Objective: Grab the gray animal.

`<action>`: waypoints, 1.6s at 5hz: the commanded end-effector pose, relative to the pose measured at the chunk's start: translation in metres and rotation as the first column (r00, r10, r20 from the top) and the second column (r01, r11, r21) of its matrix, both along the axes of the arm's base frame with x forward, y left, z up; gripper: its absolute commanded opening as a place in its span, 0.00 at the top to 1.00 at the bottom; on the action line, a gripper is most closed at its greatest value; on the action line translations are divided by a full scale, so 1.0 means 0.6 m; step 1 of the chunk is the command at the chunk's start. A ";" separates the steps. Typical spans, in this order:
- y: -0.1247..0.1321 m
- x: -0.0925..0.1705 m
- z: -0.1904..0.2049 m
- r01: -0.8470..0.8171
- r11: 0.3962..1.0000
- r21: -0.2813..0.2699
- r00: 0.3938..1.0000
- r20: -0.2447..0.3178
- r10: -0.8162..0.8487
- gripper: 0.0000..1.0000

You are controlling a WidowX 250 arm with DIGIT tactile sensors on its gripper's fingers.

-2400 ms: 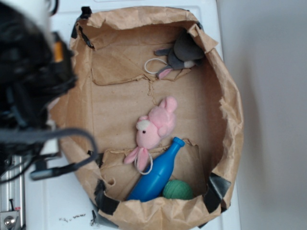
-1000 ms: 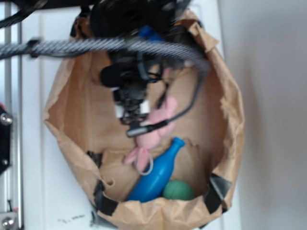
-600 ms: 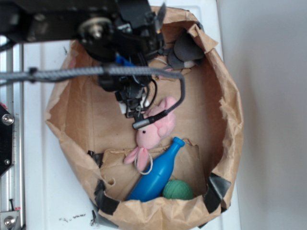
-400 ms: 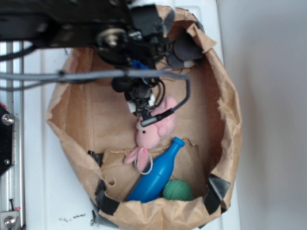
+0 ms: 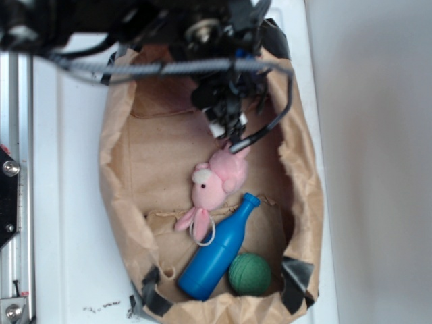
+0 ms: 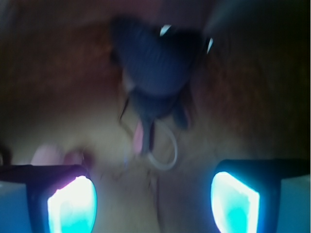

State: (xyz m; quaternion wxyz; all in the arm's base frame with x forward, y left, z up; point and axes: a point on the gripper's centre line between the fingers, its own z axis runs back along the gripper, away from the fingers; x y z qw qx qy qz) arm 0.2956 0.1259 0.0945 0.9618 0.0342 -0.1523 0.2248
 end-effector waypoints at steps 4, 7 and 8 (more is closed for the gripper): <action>-0.029 -0.013 0.036 -0.029 0.979 -0.201 0.999 0.015 0.033 0.00; -0.053 -0.005 0.014 0.007 0.995 -0.104 1.000 0.025 -0.004 0.00; -0.025 0.014 0.012 -0.041 0.998 -0.040 0.998 0.052 0.043 0.00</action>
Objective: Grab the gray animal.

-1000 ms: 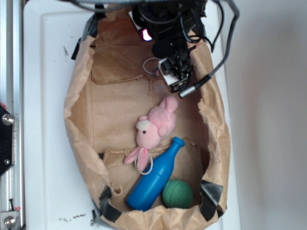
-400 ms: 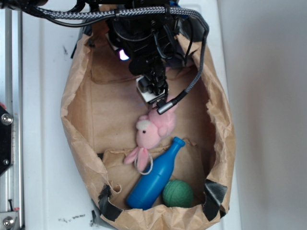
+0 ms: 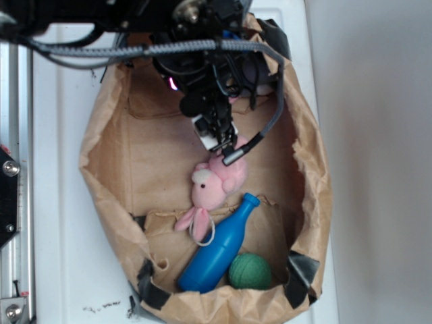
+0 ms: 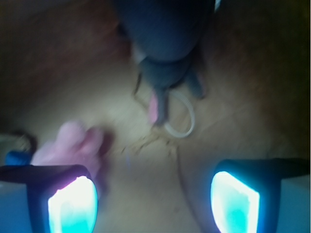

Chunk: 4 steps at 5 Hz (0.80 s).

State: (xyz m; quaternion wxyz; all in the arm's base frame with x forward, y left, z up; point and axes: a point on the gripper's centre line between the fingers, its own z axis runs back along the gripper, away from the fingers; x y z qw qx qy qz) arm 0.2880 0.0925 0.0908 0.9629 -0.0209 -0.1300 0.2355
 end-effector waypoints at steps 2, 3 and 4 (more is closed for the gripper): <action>0.082 0.044 0.026 -0.095 0.984 0.153 0.989 0.129 0.076 0.00; 0.096 0.054 0.018 -0.085 0.986 0.146 0.989 0.132 0.066 0.00; 0.089 0.067 0.018 -0.095 0.974 0.207 0.982 0.177 0.058 0.00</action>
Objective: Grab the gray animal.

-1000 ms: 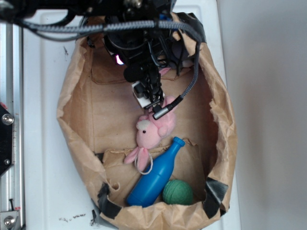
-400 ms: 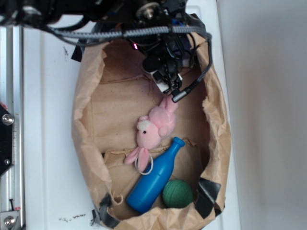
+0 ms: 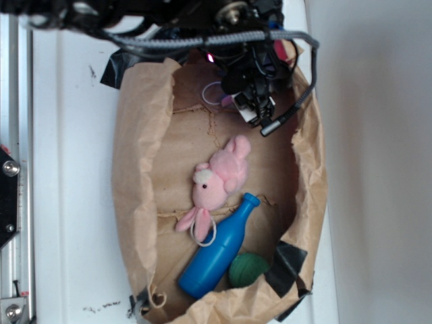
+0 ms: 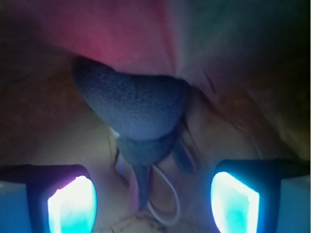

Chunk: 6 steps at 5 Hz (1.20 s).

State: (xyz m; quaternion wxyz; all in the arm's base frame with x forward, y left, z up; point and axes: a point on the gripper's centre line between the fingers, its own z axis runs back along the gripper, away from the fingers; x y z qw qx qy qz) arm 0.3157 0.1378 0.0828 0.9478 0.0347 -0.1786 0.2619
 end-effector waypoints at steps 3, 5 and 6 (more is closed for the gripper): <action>0.005 0.060 0.030 0.002 0.987 0.163 0.975 0.220 -0.038 0.00; -0.004 0.073 -0.003 0.031 0.984 0.177 0.981 0.182 -0.064 1.00; -0.007 0.068 -0.022 0.036 0.982 0.187 0.985 0.158 -0.066 1.00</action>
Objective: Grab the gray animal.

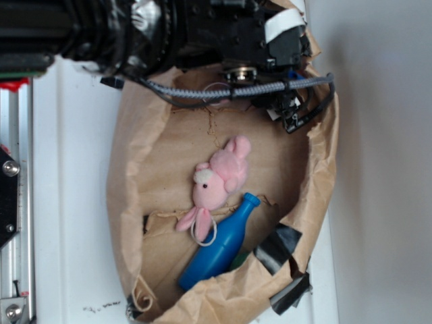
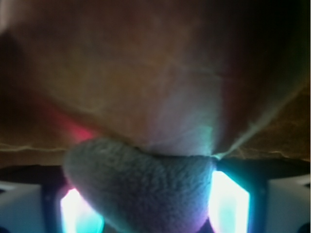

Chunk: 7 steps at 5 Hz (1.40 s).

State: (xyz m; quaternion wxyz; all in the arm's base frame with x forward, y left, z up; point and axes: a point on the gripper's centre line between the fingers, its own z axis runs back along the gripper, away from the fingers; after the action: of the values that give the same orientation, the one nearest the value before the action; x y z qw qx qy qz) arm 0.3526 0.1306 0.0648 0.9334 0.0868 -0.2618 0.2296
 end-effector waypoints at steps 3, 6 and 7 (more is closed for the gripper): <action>-0.008 -0.020 0.033 0.128 0.987 -0.098 0.989 -0.068 -0.135 1.00; -0.151 -0.106 0.121 0.367 0.891 -0.267 0.849 -0.294 -0.438 1.00; -0.177 -0.111 0.144 0.396 0.873 -0.285 0.822 -0.313 -0.475 1.00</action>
State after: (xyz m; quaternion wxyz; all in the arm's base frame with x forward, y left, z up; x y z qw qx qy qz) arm 0.2824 0.0192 0.1274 0.9987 -0.0352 -0.0314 0.0206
